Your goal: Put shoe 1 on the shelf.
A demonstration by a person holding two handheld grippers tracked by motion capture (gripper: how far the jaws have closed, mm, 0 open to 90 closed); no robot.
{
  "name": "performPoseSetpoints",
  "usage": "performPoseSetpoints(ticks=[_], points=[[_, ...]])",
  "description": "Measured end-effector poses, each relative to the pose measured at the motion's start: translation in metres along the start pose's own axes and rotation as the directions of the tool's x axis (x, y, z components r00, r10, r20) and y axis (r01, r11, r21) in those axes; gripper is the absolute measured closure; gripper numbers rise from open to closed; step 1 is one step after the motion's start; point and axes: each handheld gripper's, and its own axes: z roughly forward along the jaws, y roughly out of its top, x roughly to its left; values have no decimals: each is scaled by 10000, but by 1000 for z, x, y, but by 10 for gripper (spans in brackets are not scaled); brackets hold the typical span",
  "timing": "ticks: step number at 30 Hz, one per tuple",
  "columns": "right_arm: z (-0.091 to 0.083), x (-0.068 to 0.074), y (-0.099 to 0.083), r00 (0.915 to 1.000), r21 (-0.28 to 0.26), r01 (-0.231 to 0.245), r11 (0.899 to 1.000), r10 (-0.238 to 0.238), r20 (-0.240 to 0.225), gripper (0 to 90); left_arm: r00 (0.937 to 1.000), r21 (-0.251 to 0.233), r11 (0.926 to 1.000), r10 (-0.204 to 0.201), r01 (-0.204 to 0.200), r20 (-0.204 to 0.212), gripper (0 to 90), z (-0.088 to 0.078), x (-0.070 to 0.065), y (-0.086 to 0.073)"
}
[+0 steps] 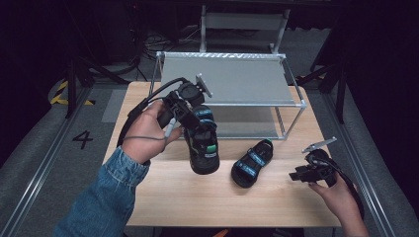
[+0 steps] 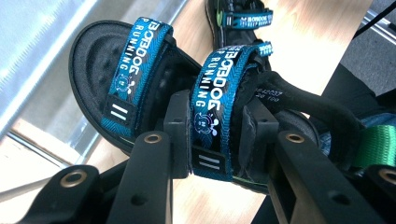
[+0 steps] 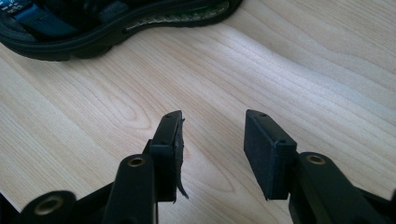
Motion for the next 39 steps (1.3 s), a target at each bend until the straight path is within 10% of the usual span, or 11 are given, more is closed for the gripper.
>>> performPoseSetpoints(ticks=[24, 39], points=[[2, -4, -2, 9998, -26, -74, 10000, 74, -169, 579, 9967, -585, 9956, 717, -738, -372, 693, -21, 28, 63], [-1, -7, -12, 9997, -19, -187, 9998, 186, -158, 576, 9968, -706, 9944, 776, -787, -180, 694, -4, 76, 100]])
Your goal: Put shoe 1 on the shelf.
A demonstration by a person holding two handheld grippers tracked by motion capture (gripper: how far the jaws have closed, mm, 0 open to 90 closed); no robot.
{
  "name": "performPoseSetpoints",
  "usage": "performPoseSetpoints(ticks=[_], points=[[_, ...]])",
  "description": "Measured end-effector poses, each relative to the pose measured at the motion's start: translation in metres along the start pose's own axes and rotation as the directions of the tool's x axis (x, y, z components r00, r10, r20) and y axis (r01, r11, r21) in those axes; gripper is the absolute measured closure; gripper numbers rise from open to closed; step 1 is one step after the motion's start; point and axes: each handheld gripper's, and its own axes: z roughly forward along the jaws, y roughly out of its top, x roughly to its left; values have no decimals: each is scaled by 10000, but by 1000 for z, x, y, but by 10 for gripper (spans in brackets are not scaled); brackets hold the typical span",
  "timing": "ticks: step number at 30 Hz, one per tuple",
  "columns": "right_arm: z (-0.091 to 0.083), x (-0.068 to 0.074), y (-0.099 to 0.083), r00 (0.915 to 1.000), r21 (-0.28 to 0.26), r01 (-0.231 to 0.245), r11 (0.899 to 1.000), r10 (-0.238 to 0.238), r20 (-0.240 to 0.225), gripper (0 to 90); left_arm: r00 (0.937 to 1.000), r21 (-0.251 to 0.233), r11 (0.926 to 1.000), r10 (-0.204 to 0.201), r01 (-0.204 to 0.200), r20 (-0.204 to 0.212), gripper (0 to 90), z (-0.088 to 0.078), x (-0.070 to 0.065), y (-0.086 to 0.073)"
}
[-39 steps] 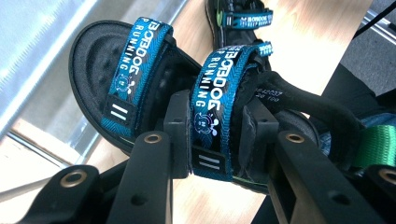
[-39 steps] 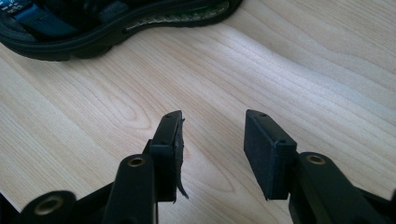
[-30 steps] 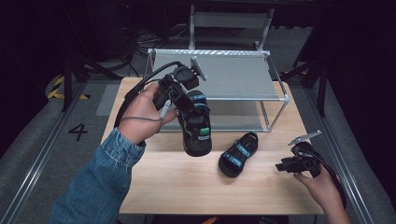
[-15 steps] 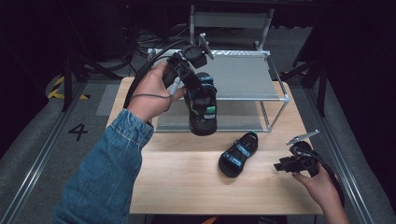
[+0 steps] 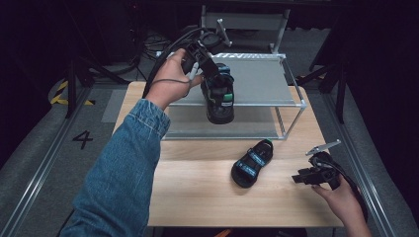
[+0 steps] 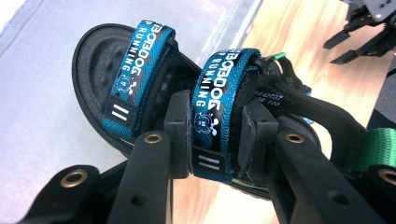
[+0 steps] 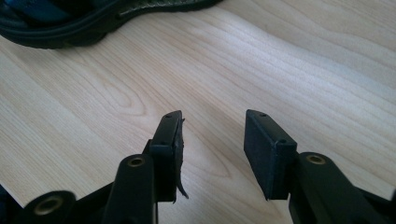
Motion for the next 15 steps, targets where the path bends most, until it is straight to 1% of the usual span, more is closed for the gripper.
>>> performPoseSetpoints(ticks=[1, 5, 9, 11, 13, 15], points=[[0, 0, -1, 10000, 25, -42, 10000, 42, 10, 576, 10000, 80, 10000, -3, 3, 69, 693, 2, 3, 2], [-1, 0, -6, 9999, 50, -83, 10000, 83, 69, 576, 9997, 69, 10000, 67, -69, 247, 693, 11, 15, 5], [-2, 0, -9, 9999, 50, -98, 9999, 97, 89, 575, 9997, 100, 9999, 16, -18, 260, 693, 20, 25, 8], [-3, 1, -11, 9999, 65, -114, 9999, 113, 107, 572, 9999, 286, 9996, 60, -64, 118, 693, 25, 26, 11], [-3, 0, -12, 9999, 73, -51, 10000, 49, 155, 572, 9999, 430, 9990, 134, -136, 60, 693, 30, 27, 13], [-4, 0, -12, 9998, 40, -117, 9999, 117, 141, 570, 9999, 494, 9987, 90, -94, 76, 693, 34, 28, 15]])
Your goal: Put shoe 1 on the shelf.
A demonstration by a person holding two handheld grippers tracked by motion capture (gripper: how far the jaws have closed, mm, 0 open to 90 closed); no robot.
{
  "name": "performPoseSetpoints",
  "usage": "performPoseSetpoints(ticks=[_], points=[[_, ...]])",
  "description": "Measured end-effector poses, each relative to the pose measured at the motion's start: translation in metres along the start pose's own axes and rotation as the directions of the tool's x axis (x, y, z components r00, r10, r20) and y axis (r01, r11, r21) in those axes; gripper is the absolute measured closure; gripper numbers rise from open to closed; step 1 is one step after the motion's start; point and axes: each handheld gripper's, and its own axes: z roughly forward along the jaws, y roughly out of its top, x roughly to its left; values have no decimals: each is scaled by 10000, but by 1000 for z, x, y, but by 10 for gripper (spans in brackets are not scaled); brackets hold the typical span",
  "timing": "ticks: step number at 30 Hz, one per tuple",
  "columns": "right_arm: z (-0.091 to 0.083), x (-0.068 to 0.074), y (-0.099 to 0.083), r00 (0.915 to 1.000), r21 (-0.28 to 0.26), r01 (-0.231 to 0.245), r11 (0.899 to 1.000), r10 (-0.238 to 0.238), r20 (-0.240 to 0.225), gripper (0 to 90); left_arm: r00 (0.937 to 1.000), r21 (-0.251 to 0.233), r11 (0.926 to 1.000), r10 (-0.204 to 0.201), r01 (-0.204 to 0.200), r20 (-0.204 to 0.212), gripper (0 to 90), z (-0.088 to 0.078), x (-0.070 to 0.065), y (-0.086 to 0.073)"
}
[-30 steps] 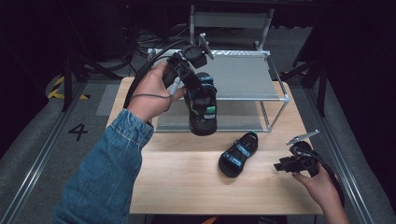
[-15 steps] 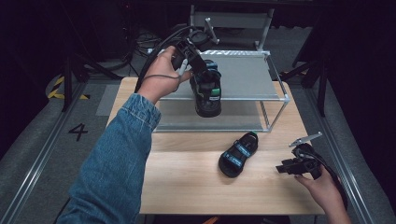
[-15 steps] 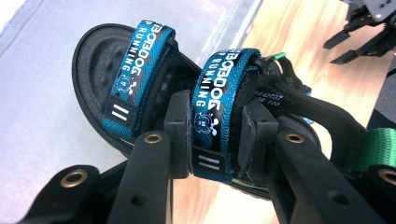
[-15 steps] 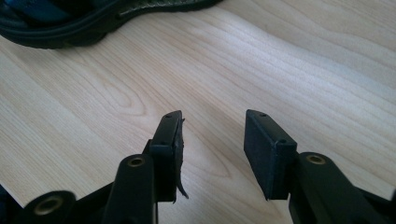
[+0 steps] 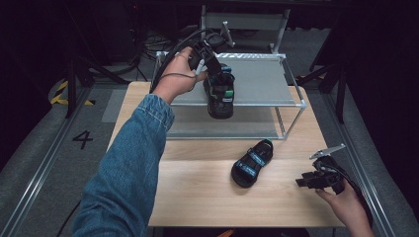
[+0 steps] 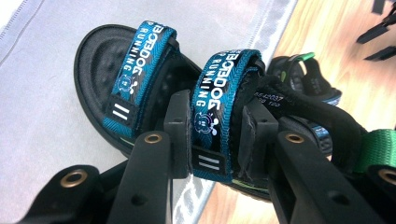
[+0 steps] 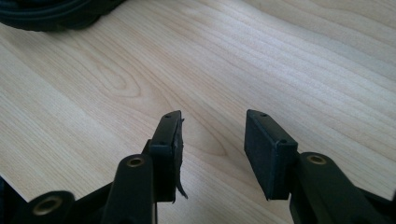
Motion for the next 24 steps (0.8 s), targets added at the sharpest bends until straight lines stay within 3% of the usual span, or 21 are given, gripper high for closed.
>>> performPoseSetpoints(ticks=[8, 11, 14, 16, 19, 24], points=[[3, 4, 4, 9997, 45, 224, 9997, -224, -43, 567, 9982, -13, 9986, -523, 523, 279, 685, 8, 10, -1], [2, 5, 5, 9996, 6, 262, 9997, -262, -47, 562, 9958, -94, 9961, -884, 882, -222, 622, 15, 11, -4], [2, 5, 5, 9996, 11, 292, 9996, -292, -59, 557, 9946, -120, 9953, -967, 963, -376, 565, 16, 9, -6], [2, 4, 6, 9997, 6, 224, 9997, -223, -63, 556, 9899, -458, 9906, -1311, 1287, -532, 528, 11, 9, -10], [3, 6, 10, 9995, -12, 313, 9995, -313, -95, 553, 9864, -638, 9887, -1406, 1354, -846, 465, 3, 8, -15], [7, 9, 14, 9985, 93, 512, 9986, -510, -205, 549, 9772, -806, 9845, -1656, 1559, -1325, 457, -15, -2, -27]])
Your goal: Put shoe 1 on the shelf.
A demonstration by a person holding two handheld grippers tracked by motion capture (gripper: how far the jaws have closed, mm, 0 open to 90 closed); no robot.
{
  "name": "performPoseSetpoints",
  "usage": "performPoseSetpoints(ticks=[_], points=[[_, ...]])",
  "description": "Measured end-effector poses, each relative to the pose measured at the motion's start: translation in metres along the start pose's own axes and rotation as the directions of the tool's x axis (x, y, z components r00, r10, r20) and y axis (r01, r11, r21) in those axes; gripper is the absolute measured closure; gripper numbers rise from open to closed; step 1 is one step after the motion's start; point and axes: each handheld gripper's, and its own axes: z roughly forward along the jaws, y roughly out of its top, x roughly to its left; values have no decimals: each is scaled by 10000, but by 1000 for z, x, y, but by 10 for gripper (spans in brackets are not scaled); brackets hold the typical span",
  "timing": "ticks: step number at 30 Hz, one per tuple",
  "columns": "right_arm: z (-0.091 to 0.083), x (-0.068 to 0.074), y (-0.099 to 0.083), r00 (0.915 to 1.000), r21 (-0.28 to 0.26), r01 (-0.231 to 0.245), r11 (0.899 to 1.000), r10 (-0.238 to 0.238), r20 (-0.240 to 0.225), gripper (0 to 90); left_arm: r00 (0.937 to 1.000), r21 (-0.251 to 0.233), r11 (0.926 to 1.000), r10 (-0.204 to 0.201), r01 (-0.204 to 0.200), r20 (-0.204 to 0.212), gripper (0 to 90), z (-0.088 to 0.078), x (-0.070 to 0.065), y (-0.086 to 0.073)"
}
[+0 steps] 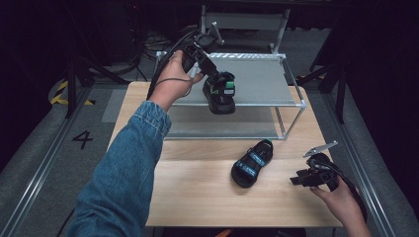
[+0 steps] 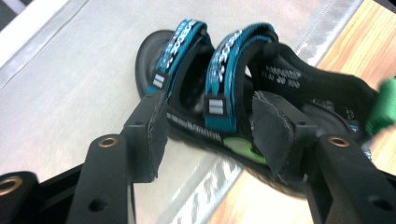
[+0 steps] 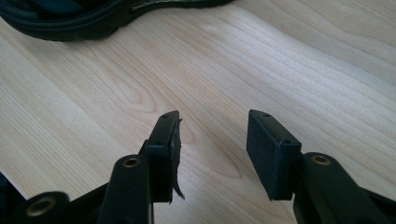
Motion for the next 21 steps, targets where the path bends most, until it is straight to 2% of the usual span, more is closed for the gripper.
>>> performPoseSetpoints(ticks=[1, 2, 3, 6, 8, 9, 11, 16, 19, 21], points=[[0, 0, 0, 10000, 13, 14, 10000, -14, -27, 549, 10000, 0, 10000, 0, 0, 0, 456, 0, 0, 0], [1, -1, 1, 10000, 11, -4, 10000, 4, -18, 549, 9997, -71, 9998, -191, 191, -116, 446, -9, -5, -5], [1, -2, 2, 10000, -1, 27, 10000, -27, -16, 550, 9996, -126, 9996, -271, 271, -34, 425, -15, -9, -9], [0, -2, 6, 10000, -57, -35, 10000, 35, -66, 549, 9997, -219, 9998, 4, 1, 237, 449, -24, -21, -17], [1, -1, 8, 10000, -87, 10, 10000, -11, -71, 550, 9991, -143, 9999, 6, 0, 426, 481, -29, -32, -22], [1, -1, 9, 10000, -98, 24, 9999, -25, -80, 550, 9991, -143, 9999, 6, 0, 426, 491, -29, -32, -22], [2, -1, 11, 9999, -103, 53, 9999, -54, -132, 550, 9980, -11, 9999, 119, -119, 627, 514, -31, -53, -29], [3, 1, 13, 9998, -107, 157, 9998, -159, -133, 550, 9942, 141, 9988, 447, -463, 983, 621, -27, -80, -36], [2, 2, 13, 9998, -128, 168, 9998, -170, -144, 550, 9908, 263, 9974, 630, -666, 1199, 667, -16, -92, -41], [1, 1, 12, 9998, -144, 122, 9998, -124, -134, 550, 9903, 297, 9976, 585, -627, 1264, 687, -7, -98, -45]])
